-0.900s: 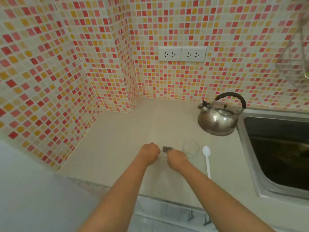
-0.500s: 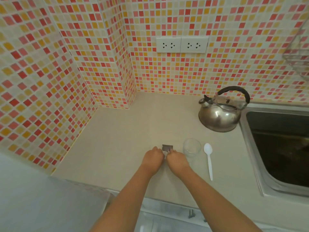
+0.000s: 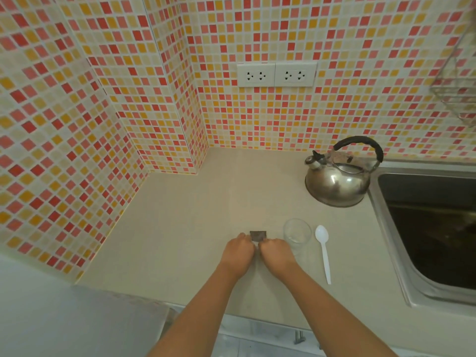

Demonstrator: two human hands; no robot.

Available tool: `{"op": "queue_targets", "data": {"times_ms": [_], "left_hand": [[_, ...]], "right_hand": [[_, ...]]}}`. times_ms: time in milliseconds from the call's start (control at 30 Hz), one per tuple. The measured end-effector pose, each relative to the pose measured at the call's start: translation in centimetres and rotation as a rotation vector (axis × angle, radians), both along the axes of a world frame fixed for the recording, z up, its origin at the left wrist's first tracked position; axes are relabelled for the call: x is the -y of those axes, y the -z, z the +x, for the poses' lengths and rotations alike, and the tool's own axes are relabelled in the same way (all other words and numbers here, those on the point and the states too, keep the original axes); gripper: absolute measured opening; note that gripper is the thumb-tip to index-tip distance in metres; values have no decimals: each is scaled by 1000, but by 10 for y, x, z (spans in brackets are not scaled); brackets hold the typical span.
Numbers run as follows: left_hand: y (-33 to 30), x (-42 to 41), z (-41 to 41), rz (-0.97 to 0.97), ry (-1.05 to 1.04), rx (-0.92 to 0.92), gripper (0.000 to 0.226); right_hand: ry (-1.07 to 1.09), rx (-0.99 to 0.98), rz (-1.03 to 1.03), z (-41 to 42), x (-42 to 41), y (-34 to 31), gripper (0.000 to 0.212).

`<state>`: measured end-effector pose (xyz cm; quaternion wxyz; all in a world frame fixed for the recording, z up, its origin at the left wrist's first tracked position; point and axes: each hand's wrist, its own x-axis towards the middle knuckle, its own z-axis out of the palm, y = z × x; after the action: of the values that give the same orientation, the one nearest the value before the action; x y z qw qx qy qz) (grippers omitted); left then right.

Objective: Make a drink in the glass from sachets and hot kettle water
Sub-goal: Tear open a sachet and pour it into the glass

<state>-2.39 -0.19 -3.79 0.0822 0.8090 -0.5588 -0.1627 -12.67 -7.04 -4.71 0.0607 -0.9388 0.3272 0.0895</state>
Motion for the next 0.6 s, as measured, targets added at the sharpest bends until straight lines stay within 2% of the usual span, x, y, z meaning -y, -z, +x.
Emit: {"op": "queue_targets", "data": {"times_ms": [133, 500, 600], "left_hand": [[-10, -1, -1, -39, 31, 1, 20], [-78, -3, 14, 5, 172, 279, 17], [-104, 4, 11, -18, 176, 303, 19]], "right_hand": [[23, 42, 43, 3, -7, -8, 25], [240, 341, 193, 8, -16, -72, 22], [279, 413, 236, 3, -11, -94, 11]]}}
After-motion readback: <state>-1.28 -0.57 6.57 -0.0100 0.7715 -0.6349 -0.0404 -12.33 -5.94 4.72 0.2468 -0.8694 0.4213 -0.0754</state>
